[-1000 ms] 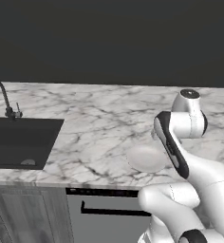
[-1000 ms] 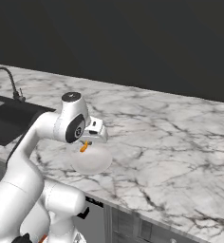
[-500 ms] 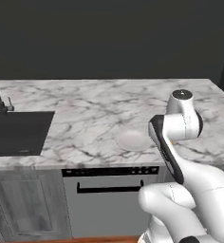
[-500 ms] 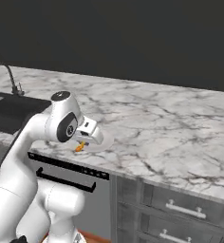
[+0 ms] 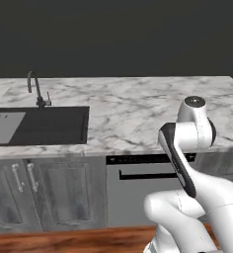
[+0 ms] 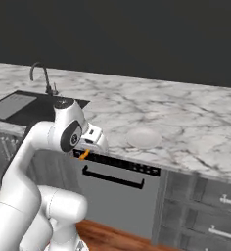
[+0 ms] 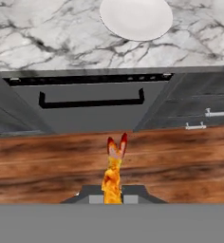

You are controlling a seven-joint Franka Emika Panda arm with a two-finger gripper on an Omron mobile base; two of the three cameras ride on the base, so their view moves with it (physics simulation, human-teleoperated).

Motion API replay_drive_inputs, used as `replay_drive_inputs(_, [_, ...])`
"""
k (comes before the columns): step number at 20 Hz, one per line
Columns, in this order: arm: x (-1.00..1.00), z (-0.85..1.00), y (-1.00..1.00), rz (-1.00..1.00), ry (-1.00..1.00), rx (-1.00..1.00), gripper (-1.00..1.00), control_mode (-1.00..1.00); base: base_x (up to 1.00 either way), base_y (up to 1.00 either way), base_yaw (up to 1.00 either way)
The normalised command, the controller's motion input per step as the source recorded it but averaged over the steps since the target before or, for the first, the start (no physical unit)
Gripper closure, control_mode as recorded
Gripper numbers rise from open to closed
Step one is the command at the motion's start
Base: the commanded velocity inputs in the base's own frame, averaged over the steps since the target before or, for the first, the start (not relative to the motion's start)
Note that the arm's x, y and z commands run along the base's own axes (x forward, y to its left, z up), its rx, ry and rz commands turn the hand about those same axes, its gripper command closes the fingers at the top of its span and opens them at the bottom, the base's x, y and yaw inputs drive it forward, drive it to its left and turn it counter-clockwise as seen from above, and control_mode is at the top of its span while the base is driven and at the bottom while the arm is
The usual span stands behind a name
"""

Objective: Pick up the knife from the drawer and place it on the cutting board. Then place the meat from the plate to the cutting board.

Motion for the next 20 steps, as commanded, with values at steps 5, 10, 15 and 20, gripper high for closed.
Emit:
replay_drive_inputs(5, [0.00, 0.00, 0.00, 0.00, 0.00, 0.00, 1.00, 1.00, 0.14, 1.00, 0.05])
replay_drive_inputs(10, [0.00, 0.00, 0.00, 0.00, 0.00, 0.00, 1.00, 1.00, 0.35, 1.00, 0.03])
replay_drive_inputs(15, [0.00, 0.00, 0.00, 0.00, 0.00, 0.00, 1.00, 1.00, 0.35, 1.00, 0.05])
replay_drive_inputs(20, [0.00, 0.00, 0.00, 0.00, 0.00, 0.00, 1.00, 1.00, 0.38, 1.00, 0.06])
